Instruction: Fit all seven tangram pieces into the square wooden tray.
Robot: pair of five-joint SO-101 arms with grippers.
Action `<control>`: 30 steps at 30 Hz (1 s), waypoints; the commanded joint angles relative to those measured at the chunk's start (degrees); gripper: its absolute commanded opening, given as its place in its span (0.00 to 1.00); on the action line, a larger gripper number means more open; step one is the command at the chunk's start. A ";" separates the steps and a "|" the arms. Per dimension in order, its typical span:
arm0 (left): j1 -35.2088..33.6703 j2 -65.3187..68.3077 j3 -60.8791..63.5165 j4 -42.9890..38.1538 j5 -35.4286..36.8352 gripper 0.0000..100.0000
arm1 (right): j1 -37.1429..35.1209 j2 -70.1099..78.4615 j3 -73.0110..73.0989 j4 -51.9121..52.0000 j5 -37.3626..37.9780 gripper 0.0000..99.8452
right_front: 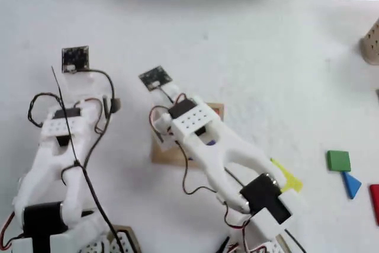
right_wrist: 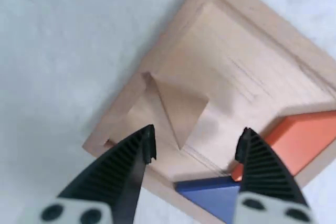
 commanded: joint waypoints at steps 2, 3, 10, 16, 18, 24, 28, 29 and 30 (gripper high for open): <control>0.40 -2.07 -2.90 -1.23 1.67 0.25 | 4.18 -4.35 -4.75 4.26 0.97 0.24; 0.40 -2.07 -2.90 -1.23 1.67 0.25 | 6.02 -5.14 -4.75 4.70 0.97 0.23; 3.56 -2.07 -2.73 -0.88 1.32 0.25 | 16.66 -6.99 -3.08 7.52 0.97 0.03; 7.78 -2.33 -0.97 -1.23 1.23 0.25 | 22.81 -13.05 -0.53 11.12 0.97 0.02; 8.22 -2.42 -0.88 -0.79 1.23 0.25 | 24.92 -16.66 3.43 9.19 1.23 0.02; 11.12 -2.51 -0.97 0.97 1.14 0.17 | 28.88 -26.24 17.85 -0.66 5.19 0.02; 16.92 -2.51 -0.97 0.44 -2.29 0.06 | 32.48 -31.08 22.33 -3.47 5.45 0.02; 18.68 -2.51 -0.97 0.44 -3.34 0.05 | 33.63 -31.78 22.59 -3.47 5.45 0.02; 20.62 -2.51 -0.97 0.44 -3.87 0.03 | 34.59 -32.22 22.77 -3.47 5.45 0.02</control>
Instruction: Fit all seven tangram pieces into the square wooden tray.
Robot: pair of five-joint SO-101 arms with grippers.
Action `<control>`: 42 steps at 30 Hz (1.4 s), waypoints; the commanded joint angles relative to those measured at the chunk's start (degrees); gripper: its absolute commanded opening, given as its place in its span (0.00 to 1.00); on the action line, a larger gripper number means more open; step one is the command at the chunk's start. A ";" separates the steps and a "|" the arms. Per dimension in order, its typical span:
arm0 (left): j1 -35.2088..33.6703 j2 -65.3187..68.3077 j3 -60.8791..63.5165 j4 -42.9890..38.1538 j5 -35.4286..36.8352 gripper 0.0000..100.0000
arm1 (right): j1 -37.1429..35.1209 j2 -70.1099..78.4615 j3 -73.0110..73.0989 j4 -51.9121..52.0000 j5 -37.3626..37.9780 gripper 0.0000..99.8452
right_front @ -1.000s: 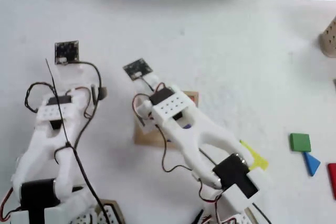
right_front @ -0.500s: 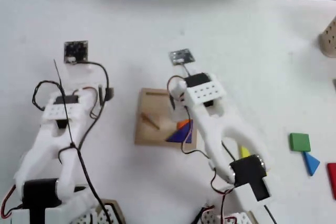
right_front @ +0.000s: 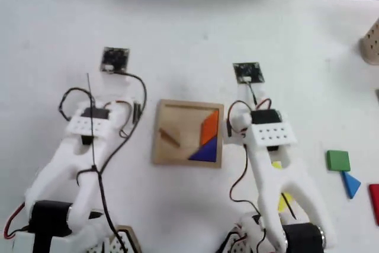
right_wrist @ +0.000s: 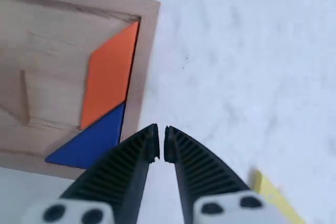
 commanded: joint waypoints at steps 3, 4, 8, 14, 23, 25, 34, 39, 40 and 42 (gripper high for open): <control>12.44 -2.51 -0.97 -0.09 -3.43 0.02 | 4.53 -4.00 1.05 -2.59 1.49 0.02; 14.20 -2.51 -1.05 -0.09 -3.43 0.02 | 4.79 -4.00 1.32 -3.03 1.49 0.02; 20.35 -1.89 -0.79 -2.64 -3.34 0.02 | 4.79 -4.00 1.32 -3.30 1.58 0.02; 25.19 4.26 0.62 -3.96 -3.96 0.02 | 4.70 -4.00 1.32 -3.47 1.67 0.02; 26.77 -2.07 1.58 13.63 -8.26 0.02 | 5.05 -3.91 2.73 -6.99 4.48 0.02; 27.91 -4.00 2.99 13.63 -8.26 0.02 | 4.88 -3.91 2.81 -7.08 4.66 0.02; 33.27 -7.60 4.48 13.63 -8.18 0.02 | 4.79 -3.91 2.81 -7.16 4.75 0.02; 33.71 -7.25 4.66 13.63 -8.26 0.02 | 4.53 -3.91 3.96 -8.84 4.75 0.02; 34.51 -7.16 4.66 13.63 -8.26 0.02 | 3.74 -3.91 4.31 -9.19 4.75 0.02; 36.00 -7.08 5.19 12.40 -8.26 0.02 | 2.86 -3.91 4.48 -9.27 4.75 0.02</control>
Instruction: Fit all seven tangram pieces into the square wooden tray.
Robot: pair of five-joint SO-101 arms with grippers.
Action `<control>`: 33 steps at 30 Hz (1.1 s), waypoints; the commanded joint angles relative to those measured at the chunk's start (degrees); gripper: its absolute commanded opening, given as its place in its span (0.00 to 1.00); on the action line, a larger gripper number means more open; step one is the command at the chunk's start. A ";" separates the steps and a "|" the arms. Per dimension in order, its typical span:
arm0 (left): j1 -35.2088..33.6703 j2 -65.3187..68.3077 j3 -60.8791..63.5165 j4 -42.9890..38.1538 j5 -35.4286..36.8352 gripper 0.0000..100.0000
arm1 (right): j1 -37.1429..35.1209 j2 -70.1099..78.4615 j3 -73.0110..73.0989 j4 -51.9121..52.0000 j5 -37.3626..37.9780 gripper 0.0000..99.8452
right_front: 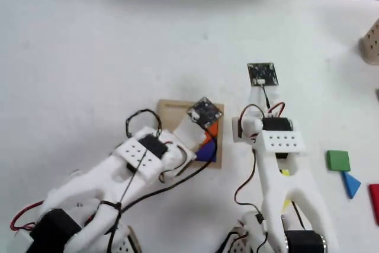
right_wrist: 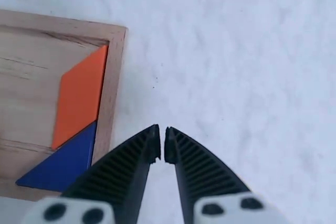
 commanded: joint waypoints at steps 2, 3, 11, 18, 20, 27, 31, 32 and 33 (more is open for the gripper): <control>3.74 -1.71 2.55 -4.92 -1.85 0.02 | -1.63 -1.98 -0.18 -1.36 1.14 0.02; 3.38 -1.80 3.43 -7.12 -1.85 0.02 | -1.54 -1.98 -0.18 -1.36 1.14 0.02; -0.04 -2.24 3.16 -10.29 -1.76 0.02 | -1.63 -1.98 -0.18 -1.45 1.14 0.02; -2.59 -12.09 5.01 -2.90 -2.29 0.02 | -1.63 -1.98 -0.18 -1.45 1.14 0.02; -2.86 -15.25 7.21 -2.11 -2.29 0.02 | -1.63 -1.98 -0.18 -1.45 1.14 0.02; -2.86 -11.38 8.53 0.88 -2.29 0.02 | -1.63 -1.98 -0.18 -1.45 1.14 0.02; -2.86 -5.76 6.42 0.79 -2.29 0.02 | -1.63 -1.98 -0.18 -1.45 1.14 0.02; -2.86 -4.62 5.80 0.97 -2.29 0.02 | -1.63 -1.98 -0.18 -1.45 1.14 0.02; -2.86 -3.65 5.19 0.97 -2.29 0.02 | -1.63 -1.98 -0.18 -1.45 1.14 0.02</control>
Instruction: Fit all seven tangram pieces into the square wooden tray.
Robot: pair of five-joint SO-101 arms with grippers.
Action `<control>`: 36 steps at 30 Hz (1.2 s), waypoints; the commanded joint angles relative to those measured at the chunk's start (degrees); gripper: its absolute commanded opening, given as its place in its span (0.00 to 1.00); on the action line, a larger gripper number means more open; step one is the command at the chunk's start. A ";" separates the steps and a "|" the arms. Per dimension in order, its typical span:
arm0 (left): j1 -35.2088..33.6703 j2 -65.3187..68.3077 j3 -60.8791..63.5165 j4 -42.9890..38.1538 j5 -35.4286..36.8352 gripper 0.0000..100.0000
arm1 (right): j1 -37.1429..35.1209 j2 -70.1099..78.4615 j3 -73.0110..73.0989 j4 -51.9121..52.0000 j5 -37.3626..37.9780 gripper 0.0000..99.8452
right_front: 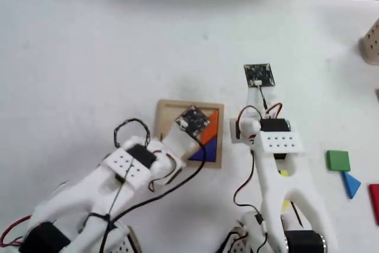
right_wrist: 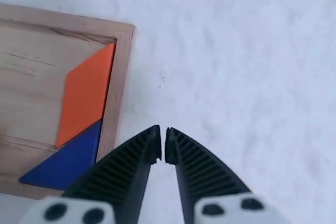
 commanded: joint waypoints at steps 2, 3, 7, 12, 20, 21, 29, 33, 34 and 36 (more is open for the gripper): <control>-0.84 5.14 -4.57 0.44 -1.76 0.02 | -0.66 -1.98 -0.53 -1.01 0.79 0.02; -0.66 6.02 -5.19 0.35 -1.76 0.02 | -0.75 -1.98 -0.53 -1.01 0.79 0.02; -0.13 9.01 -7.74 -1.14 -1.32 0.02 | -0.75 -1.98 -0.53 -1.01 0.79 0.02; 2.24 14.55 -12.57 -3.43 -1.23 0.02 | -0.75 -1.98 -0.53 -1.01 0.88 0.02; 4.18 22.29 -20.04 -7.03 -1.23 0.02 | -0.75 -1.98 -0.53 -0.92 0.88 0.02; 4.18 22.55 -20.40 -7.74 -1.23 0.02 | -0.75 -1.98 -0.53 -0.92 0.88 0.02; 3.47 18.33 -20.31 -11.78 -1.23 0.02 | -0.66 -1.98 -0.70 -0.84 2.20 0.02; 0.40 17.71 -20.48 -14.77 4.22 0.02 | -0.48 -1.98 -0.70 -0.84 2.20 0.02; -1.01 18.33 -20.57 -15.65 7.12 0.02 | -0.48 -1.98 -0.70 -0.84 2.20 0.02; -2.68 19.91 -20.75 -16.62 10.29 0.02 | -0.40 -1.98 -0.70 -0.84 2.20 0.02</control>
